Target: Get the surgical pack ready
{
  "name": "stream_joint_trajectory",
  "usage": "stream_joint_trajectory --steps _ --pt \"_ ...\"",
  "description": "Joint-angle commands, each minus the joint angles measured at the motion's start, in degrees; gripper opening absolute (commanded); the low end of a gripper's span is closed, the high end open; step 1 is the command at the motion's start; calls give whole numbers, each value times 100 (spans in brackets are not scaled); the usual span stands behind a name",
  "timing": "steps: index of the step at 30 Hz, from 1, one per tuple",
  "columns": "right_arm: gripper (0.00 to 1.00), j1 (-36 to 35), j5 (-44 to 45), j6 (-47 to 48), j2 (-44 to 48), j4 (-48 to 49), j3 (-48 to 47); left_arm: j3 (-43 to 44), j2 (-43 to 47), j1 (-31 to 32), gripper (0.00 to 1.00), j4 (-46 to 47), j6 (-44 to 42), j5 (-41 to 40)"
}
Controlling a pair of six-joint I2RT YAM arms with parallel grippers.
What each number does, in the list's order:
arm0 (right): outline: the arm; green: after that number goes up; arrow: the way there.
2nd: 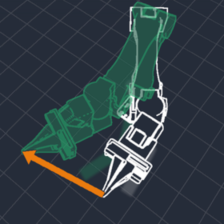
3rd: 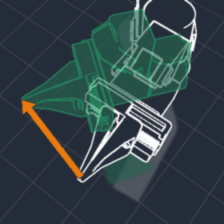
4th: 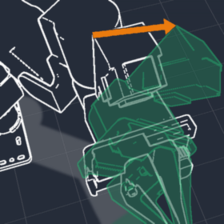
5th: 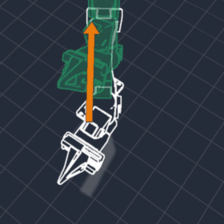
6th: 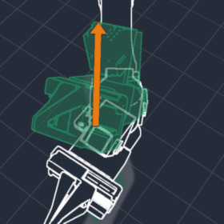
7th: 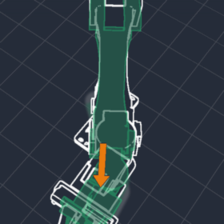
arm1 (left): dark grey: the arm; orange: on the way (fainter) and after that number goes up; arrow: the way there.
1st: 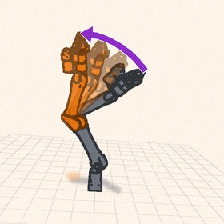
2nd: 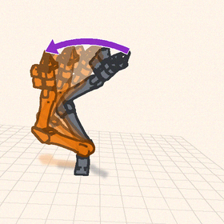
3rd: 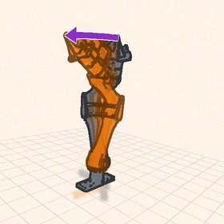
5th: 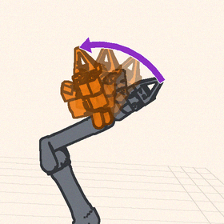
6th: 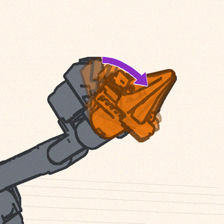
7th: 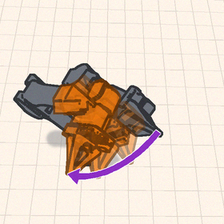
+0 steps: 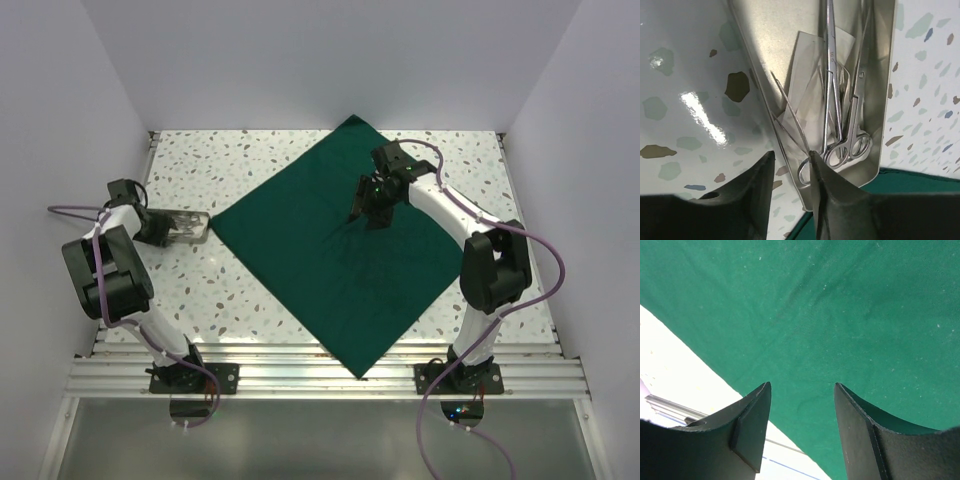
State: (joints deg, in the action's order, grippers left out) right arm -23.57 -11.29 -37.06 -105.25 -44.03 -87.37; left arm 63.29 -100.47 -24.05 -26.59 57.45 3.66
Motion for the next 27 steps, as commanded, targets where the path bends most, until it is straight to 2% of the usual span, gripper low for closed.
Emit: stream_joint_trajectory --steps 1,6,7,9,10,18,23,27 --pt "57 28 -40 23 49 44 -184 140 -122 -82 37 -84 3 -173" --pt "57 28 -14 -21 -13 79 -236 140 -351 -91 21 -83 -6 -85" --pt "57 19 -5 -29 -22 88 -254 140 -360 -99 14 -75 -49 -76" --pt "57 28 4 -30 -30 79 -254 140 -334 -91 8 -83 -76 -102" --pt "57 19 13 -21 -22 79 -254 149 -333 -117 1 -109 -111 -111" --pt "57 19 -66 14 101 105 -184 175 264 -143 0 -487 -304 -261" --pt "58 19 -180 84 242 140 -175 429 624 -117 0 -1067 -655 -322" --pt "57 63 -172 234 242 -61 -262 711 809 425 0 -1419 -1192 -261"
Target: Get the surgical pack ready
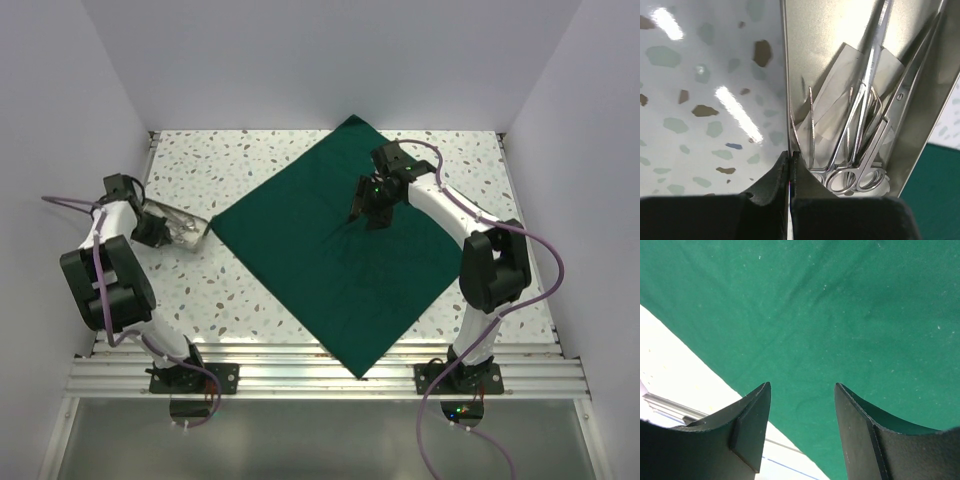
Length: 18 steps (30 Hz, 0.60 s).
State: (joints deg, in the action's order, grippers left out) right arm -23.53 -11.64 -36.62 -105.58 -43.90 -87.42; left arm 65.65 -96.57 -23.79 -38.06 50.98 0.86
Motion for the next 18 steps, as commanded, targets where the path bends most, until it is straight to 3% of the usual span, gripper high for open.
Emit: stream_joint_trajectory --steps 1,10,18 --pt "58 76 -154 225 292 -118 -284 519 455 584 0 -376 -606 19" --pt "58 454 -75 735 564 -541 -31 1080 166 3107 0 -482 -1248 748" --pt "57 911 92 876 995 -620 594 3101 -1468 4601 0 -1053 -1986 863"
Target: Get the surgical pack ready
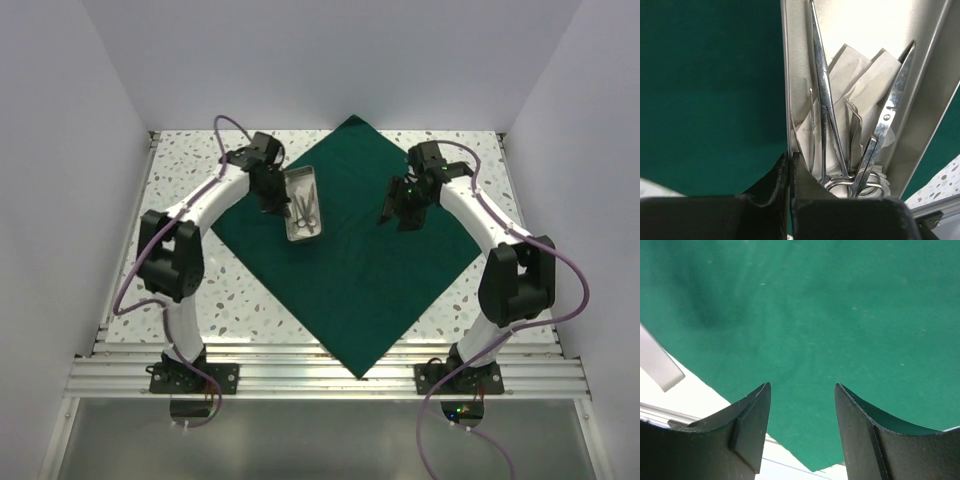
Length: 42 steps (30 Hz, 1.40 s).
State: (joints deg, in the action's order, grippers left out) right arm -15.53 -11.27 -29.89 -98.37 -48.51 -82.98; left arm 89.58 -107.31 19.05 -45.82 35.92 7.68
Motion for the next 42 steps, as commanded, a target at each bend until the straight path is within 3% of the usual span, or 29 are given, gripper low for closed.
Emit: stream_joint_trajectory --steps 1,4,13,18,22,26,29,32,37,42 --pt "58 146 46 194 292 -159 272 884 -736 397 0 -339 -533 294" --pt "57 243 98 185 336 -167 457 1587 -1238 661 0 -410 -621 444" --pt "57 375 143 89 556 -229 818 2062 -2012 1013 0 -401 -700 875" --pt "57 367 -690 211 327 200 863 2151 -2286 1268 0 -515 -1121 980" --pt "58 296 -877 282 -41 386 591 2204 -2435 1303 0 -673 -1473 902" --pt "59 182 -965 326 -752 176 -50 2222 -2453 1312 15 -814 -1834 630" --pt "59 7 -878 160 -1253 -61 -674 2082 -2304 1312 40 -675 -1852 489" --pt "59 -90 -720 -139 -1536 -141 -1114 1958 -2084 1303 53 -560 -1878 383" --pt "58 -187 -482 -272 -2168 -316 -1773 1713 -1715 1145 58 -366 -1905 366" --pt "54 -257 -255 -447 -2801 -738 -2519 1089 -1206 408 55 125 -1817 576"
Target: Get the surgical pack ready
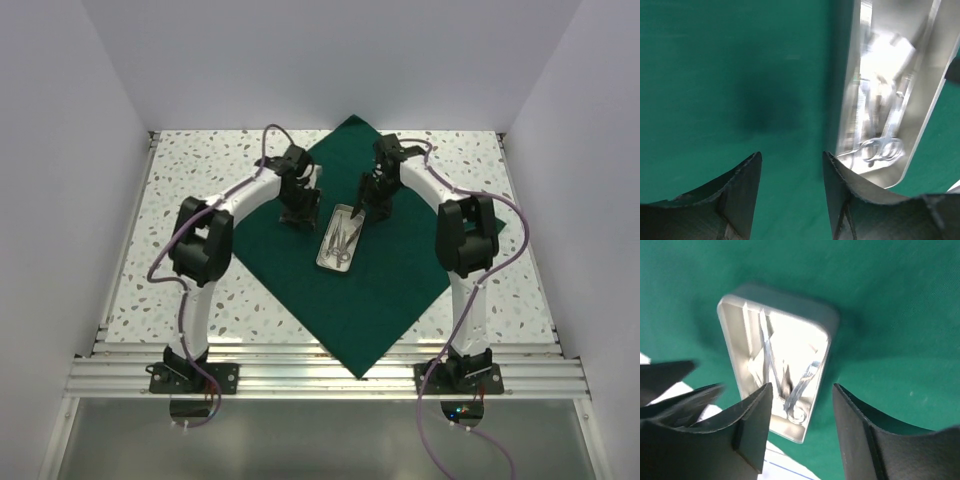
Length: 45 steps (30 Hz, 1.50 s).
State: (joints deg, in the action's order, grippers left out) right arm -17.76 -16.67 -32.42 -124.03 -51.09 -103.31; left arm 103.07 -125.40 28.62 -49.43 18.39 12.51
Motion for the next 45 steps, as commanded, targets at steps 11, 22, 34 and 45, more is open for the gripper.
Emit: stream_joint_trajectory --steps 11,22,34,45 --pt "44 -87 498 -906 -438 -525 -568 -1183 658 -2017 36 996 -161 875" --pt "29 -166 296 -1802 -622 -288 -436 -2097 868 -2853 25 1102 129 850" --pt "7 -175 708 -2900 62 -446 336 -2493 1290 -3178 20 1137 375 586" --pt "0 -105 708 -4281 915 -261 1339 -2862 1317 -3573 11 1023 437 339"
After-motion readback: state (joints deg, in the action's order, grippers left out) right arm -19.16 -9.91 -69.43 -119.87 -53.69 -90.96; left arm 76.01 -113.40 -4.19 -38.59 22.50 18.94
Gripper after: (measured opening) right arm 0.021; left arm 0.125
